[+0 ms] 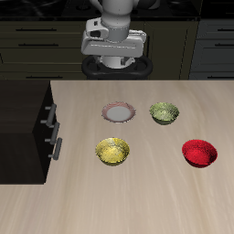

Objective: Place the green bowl on top of the wooden cabinet

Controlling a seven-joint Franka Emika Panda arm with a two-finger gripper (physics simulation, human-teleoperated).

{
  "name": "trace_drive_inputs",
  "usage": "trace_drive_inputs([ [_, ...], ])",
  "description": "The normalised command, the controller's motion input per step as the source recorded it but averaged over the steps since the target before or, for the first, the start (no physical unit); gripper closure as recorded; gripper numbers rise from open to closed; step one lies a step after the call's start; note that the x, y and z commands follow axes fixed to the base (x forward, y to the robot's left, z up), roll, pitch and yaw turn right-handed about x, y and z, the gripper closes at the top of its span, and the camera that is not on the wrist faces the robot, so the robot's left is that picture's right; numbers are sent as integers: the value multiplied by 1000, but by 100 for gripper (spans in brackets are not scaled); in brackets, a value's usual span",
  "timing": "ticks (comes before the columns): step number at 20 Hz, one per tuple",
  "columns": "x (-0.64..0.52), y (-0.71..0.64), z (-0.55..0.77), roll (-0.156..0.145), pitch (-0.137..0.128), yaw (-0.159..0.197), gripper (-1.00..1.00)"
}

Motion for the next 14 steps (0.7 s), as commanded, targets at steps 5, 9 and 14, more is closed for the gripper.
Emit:
trace_drive_inputs([
  [5, -44, 141, -115, 52, 28, -2, -100],
  [9, -33, 63, -117, 9, 18, -18, -100],
  [14, -10, 34, -10, 10, 6, 11, -100],
])
